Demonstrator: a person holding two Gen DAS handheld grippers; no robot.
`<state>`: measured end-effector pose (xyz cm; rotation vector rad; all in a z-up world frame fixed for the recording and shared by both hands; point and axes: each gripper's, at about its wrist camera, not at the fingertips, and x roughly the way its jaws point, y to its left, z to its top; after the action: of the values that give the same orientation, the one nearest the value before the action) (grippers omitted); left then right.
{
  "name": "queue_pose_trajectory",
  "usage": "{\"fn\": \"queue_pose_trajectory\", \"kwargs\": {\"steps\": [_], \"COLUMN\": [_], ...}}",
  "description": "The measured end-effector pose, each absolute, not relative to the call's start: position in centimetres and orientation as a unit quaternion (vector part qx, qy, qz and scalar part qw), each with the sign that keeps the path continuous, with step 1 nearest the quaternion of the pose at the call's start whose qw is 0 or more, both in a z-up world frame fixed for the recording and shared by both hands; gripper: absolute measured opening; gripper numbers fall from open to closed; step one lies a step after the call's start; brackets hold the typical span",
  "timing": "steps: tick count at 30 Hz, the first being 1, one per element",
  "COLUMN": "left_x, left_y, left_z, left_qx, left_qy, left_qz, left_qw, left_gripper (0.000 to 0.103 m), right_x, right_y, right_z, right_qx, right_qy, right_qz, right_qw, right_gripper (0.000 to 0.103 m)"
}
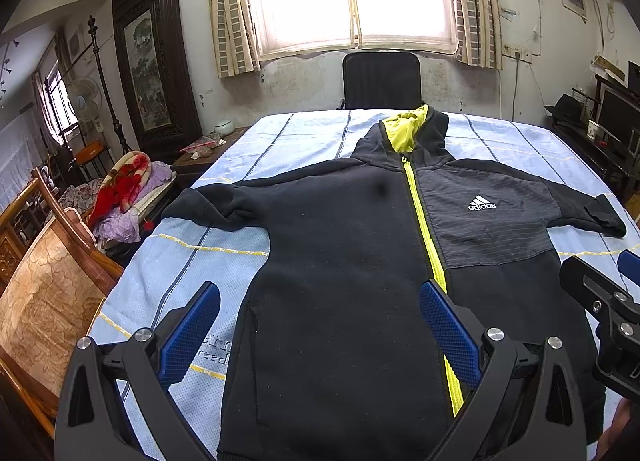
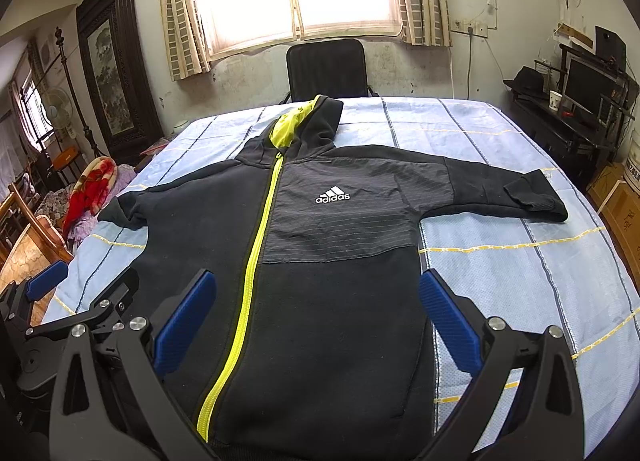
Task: Fold large clothes
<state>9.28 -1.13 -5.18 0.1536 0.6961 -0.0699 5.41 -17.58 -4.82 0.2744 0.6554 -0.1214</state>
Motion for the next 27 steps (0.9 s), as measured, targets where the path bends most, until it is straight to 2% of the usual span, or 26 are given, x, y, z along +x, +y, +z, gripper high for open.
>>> {"fn": "queue_pose_trajectory", "kwargs": {"steps": [27], "left_x": [9.11], "left_y": [-1.62], "left_z": [-5.35], "left_qx": [0.08], "left_qy": [0.342], "left_qz": [-0.04], "left_qw": [0.936], "left_gripper": [0.1], "right_x": [5.43], "right_y": [-17.73], "right_z": [-4.93], "right_qx": [0.133], "right_qy": [0.323], "right_qz": [-0.06], "right_qw": [0.935], "right_gripper": [0.099]}}
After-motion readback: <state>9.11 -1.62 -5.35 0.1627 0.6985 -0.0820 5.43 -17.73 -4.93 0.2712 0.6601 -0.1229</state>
